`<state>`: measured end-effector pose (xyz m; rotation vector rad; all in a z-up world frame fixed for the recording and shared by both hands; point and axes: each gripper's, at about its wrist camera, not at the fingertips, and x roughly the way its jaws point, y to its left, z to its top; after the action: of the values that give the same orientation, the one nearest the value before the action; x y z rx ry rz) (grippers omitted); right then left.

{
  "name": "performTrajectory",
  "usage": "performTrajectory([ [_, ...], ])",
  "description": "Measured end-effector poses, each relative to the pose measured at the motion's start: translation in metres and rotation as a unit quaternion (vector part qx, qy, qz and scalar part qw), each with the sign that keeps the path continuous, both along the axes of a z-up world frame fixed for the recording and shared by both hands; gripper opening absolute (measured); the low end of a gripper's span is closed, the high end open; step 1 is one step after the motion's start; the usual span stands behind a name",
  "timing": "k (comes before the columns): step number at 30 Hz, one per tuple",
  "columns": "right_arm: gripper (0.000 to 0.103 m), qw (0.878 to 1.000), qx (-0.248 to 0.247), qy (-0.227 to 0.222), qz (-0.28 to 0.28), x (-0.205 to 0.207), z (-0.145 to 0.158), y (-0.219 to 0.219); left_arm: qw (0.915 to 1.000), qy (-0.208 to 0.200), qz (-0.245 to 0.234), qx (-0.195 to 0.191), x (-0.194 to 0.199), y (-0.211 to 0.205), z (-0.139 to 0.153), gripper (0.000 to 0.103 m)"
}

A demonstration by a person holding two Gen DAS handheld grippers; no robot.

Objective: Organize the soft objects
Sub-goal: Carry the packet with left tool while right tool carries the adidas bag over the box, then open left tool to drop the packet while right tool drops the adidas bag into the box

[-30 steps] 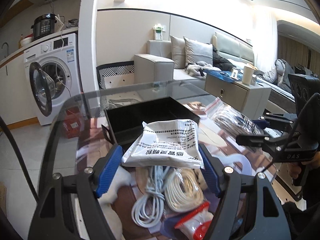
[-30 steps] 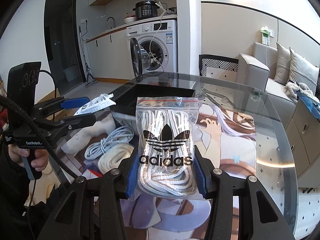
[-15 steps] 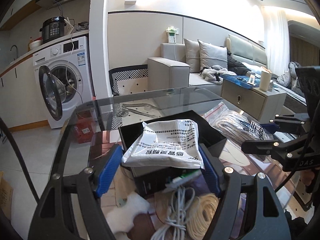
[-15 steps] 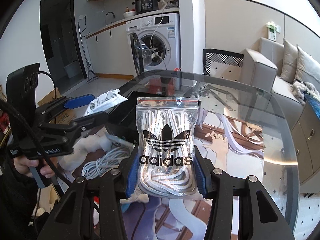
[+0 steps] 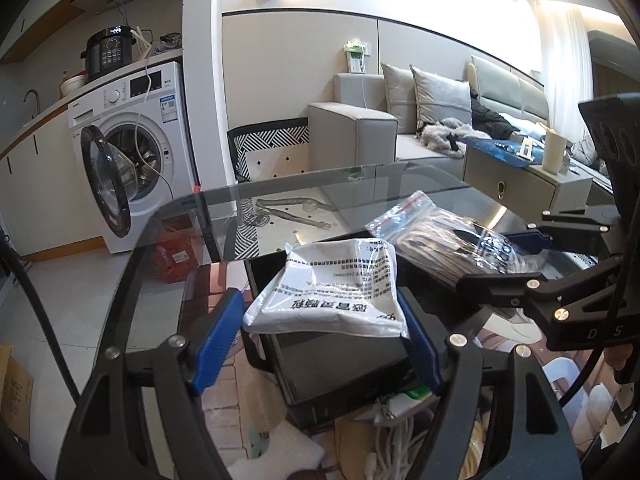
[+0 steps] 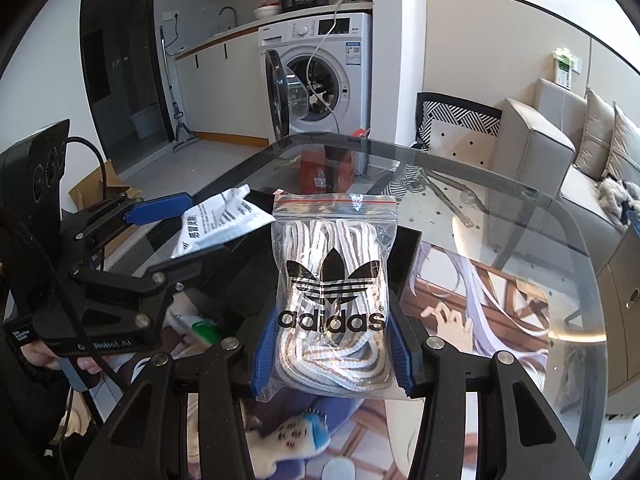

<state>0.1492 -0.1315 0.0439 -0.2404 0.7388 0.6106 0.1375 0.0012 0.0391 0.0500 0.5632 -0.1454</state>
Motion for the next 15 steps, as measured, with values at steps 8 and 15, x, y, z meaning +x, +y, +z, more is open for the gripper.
performTrajectory([
  [8, 0.048, 1.000, -0.004, -0.003, 0.018, 0.018, -0.009, 0.009, 0.9998, 0.014, -0.004, 0.016, 0.015, -0.009, -0.012, 0.076],
  [15, 0.053, 0.999, -0.008, 0.017, 0.028, 0.025, -0.015, 0.011, 0.9994, 0.014, -0.006, 0.032, 0.012, -0.014, -0.016, 0.077],
])
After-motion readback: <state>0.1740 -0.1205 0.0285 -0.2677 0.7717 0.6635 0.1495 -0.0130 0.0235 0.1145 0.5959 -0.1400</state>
